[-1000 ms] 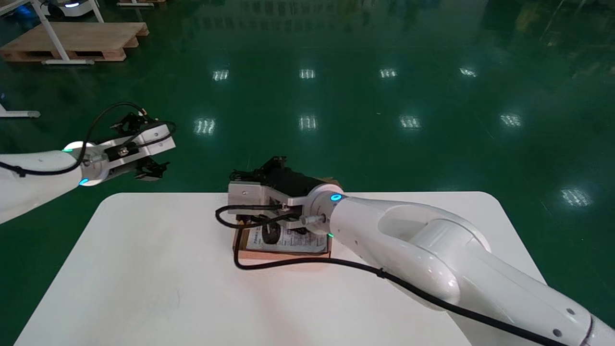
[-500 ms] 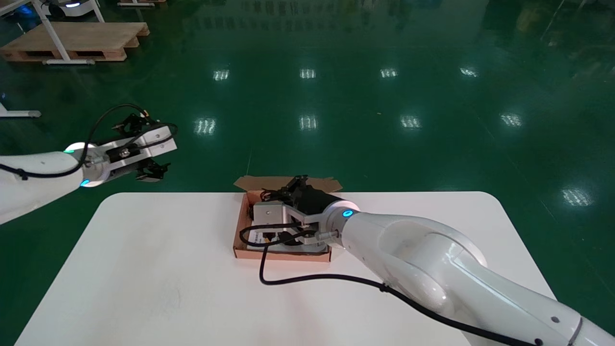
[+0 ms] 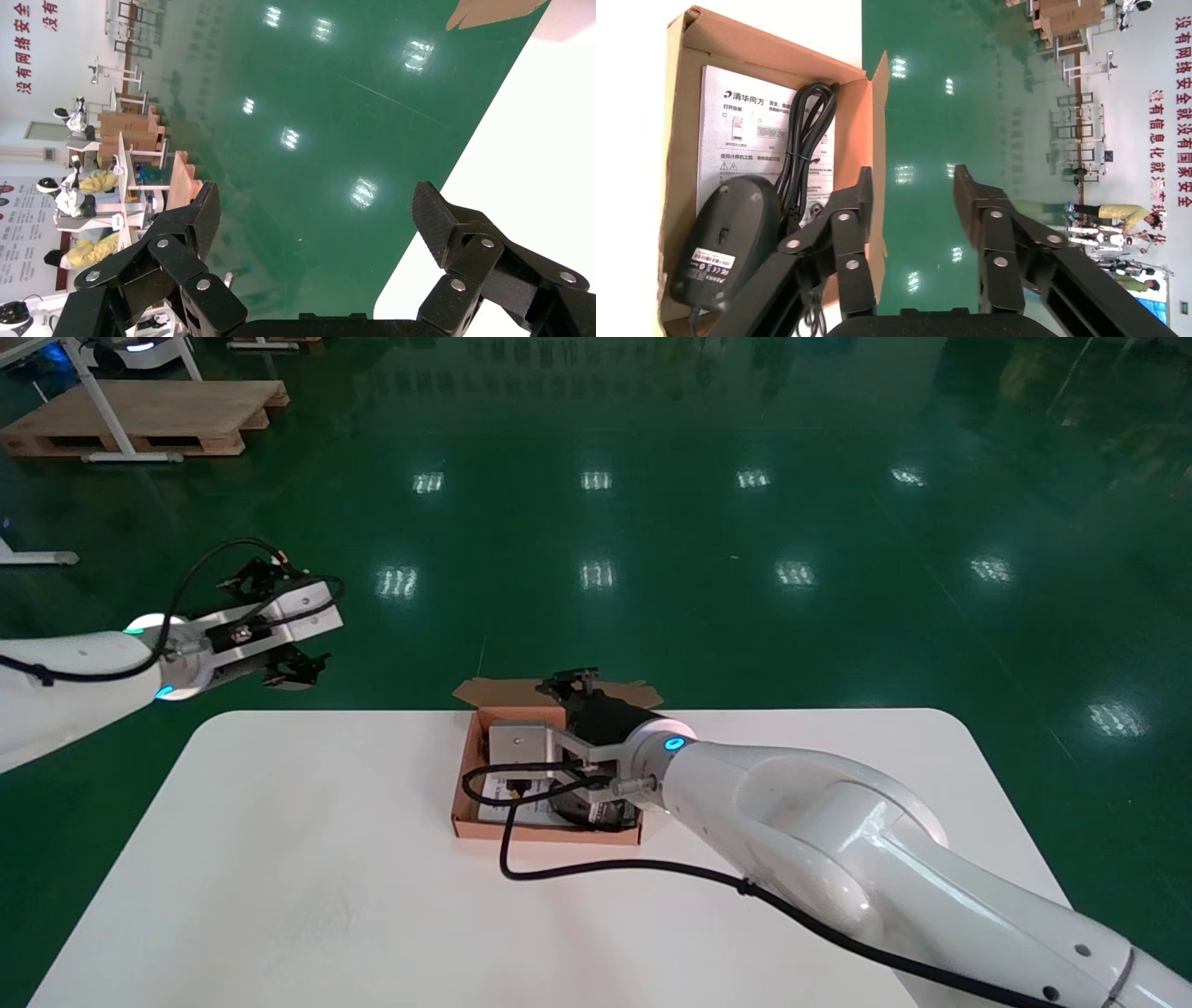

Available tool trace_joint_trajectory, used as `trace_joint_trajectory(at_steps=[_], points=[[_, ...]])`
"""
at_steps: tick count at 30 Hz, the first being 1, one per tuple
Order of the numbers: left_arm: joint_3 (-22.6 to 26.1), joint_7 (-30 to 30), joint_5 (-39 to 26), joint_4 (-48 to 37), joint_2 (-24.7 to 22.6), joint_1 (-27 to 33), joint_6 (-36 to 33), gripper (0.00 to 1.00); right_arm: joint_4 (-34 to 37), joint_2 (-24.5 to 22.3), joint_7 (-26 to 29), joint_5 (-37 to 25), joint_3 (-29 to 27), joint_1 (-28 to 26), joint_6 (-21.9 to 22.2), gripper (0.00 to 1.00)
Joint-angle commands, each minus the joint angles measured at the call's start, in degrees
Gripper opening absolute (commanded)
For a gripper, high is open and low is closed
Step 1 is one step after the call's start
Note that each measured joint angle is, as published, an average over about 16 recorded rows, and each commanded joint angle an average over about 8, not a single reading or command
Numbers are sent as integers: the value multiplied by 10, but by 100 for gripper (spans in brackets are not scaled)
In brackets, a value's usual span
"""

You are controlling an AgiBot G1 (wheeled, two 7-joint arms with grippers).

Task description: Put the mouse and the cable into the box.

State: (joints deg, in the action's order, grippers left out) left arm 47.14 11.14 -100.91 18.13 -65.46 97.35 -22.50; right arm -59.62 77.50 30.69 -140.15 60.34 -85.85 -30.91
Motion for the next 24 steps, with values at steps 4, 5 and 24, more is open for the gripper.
trace_joint_trajectory(at_steps=[4, 5, 24], points=[[0, 0, 0, 0, 0, 0, 0, 100, -3, -8, -5, 21, -10, 4, -11, 100], [0, 0, 0, 0, 0, 0, 0, 100, -5, -13, -7, 32, -15, 7, -17, 100], [-7, -4, 13, 12, 6, -8, -13, 100, -48, -147, -70, 341, -154, 84, -190, 100]])
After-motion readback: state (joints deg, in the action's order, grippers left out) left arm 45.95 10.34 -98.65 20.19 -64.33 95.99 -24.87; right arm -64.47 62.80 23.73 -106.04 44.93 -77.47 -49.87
